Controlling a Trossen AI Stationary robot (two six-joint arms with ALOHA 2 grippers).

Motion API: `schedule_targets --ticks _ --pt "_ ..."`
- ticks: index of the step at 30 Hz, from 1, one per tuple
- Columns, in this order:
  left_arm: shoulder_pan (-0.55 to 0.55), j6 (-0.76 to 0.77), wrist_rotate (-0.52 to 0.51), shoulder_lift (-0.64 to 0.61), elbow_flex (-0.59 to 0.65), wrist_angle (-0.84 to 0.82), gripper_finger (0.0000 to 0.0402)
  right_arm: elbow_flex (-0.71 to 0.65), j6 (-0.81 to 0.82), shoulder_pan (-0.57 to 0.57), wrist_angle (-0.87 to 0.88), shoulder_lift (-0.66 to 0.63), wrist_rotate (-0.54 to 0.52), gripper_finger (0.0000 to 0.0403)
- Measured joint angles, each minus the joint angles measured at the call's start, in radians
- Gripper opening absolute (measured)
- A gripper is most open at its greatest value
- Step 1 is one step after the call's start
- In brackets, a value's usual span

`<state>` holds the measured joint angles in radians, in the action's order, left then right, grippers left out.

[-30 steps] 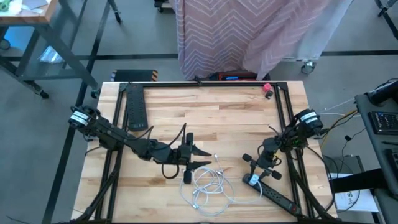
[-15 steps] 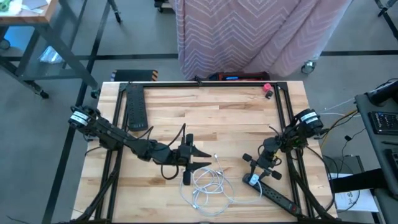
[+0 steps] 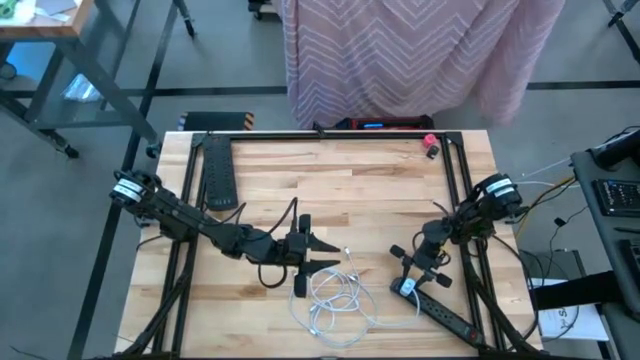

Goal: Insert USB
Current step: Insert the white charger adapter into the bottom black outlet extension

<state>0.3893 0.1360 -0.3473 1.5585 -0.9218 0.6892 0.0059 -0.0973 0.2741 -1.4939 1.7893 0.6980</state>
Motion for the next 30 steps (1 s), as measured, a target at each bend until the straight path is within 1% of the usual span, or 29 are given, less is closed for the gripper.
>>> schedule_targets --ticks 6,10,14,19,23,30 --pt "0.000 -0.020 0.000 0.000 0.000 0.000 0.0113 0.000 -0.012 0.000 0.011 -0.001 -0.002 0.0105" --pt "0.000 -0.022 0.000 0.000 0.000 0.000 0.0113 0.001 -0.053 0.000 0.010 0.016 -0.023 0.0105" --pt "0.000 -0.022 0.000 0.000 0.000 -0.001 0.0113 0.003 -0.077 0.001 0.005 0.047 -0.069 0.0105" --pt "-0.001 -0.020 0.000 0.000 0.000 -0.002 0.0113 0.013 -0.048 0.001 -0.002 0.090 -0.076 0.0105" --pt "-0.001 -0.019 0.000 0.000 0.000 -0.006 0.0113 0.015 -0.039 0.003 -0.008 0.116 -0.129 0.0105" --pt "-0.002 0.014 -0.030 0.000 0.000 -0.094 0.0113 0.018 -0.048 0.002 -0.023 0.123 -0.183 0.0105"
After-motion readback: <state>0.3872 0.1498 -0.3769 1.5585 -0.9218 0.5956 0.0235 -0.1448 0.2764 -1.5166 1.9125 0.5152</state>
